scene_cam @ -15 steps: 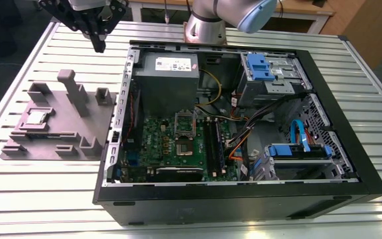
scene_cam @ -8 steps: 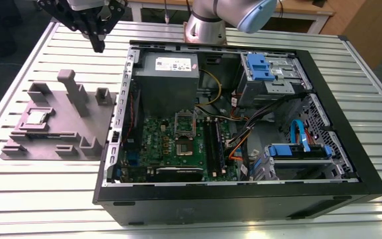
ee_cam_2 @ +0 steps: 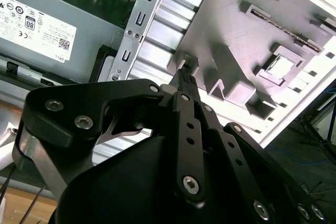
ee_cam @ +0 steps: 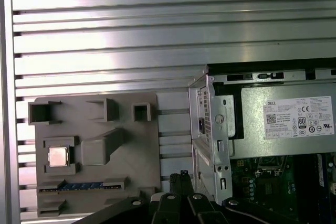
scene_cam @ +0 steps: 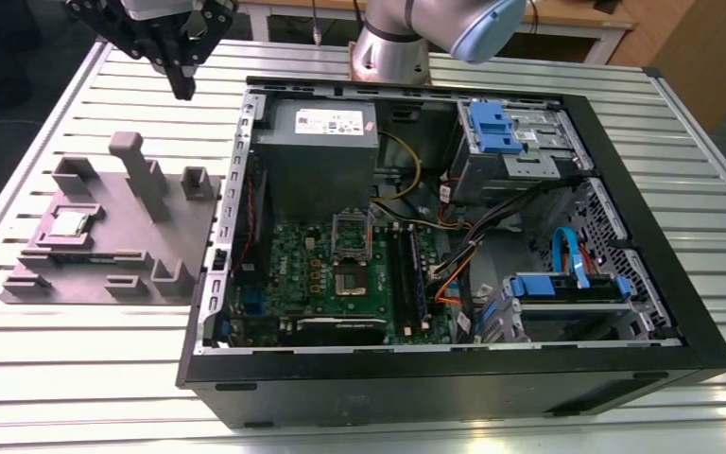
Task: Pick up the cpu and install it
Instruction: 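Reach for the cpu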
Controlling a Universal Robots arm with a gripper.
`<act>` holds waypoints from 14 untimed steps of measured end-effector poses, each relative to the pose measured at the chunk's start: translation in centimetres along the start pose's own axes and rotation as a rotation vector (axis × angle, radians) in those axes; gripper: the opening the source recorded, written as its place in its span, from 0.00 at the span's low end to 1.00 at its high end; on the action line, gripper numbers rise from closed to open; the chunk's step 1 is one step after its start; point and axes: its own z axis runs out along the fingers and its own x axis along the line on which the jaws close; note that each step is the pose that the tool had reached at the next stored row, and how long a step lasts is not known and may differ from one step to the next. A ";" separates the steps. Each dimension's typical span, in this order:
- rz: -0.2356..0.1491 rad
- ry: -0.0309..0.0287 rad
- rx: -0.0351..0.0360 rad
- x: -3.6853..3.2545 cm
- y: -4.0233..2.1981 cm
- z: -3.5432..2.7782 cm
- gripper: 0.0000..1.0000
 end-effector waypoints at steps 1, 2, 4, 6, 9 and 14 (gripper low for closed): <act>0.000 0.0000 0.0000 0.02 0.00 0.00 0.10; 0.000 0.0000 0.0000 0.04 0.00 0.00 0.10; 0.000 0.0000 0.0000 0.12 -0.01 0.00 0.10; 0.000 0.0000 0.0000 0.20 -0.02 0.00 0.10; 0.000 -0.0001 0.0000 0.26 -0.02 0.01 0.10; 0.000 0.0000 0.0000 0.35 -0.03 0.00 0.10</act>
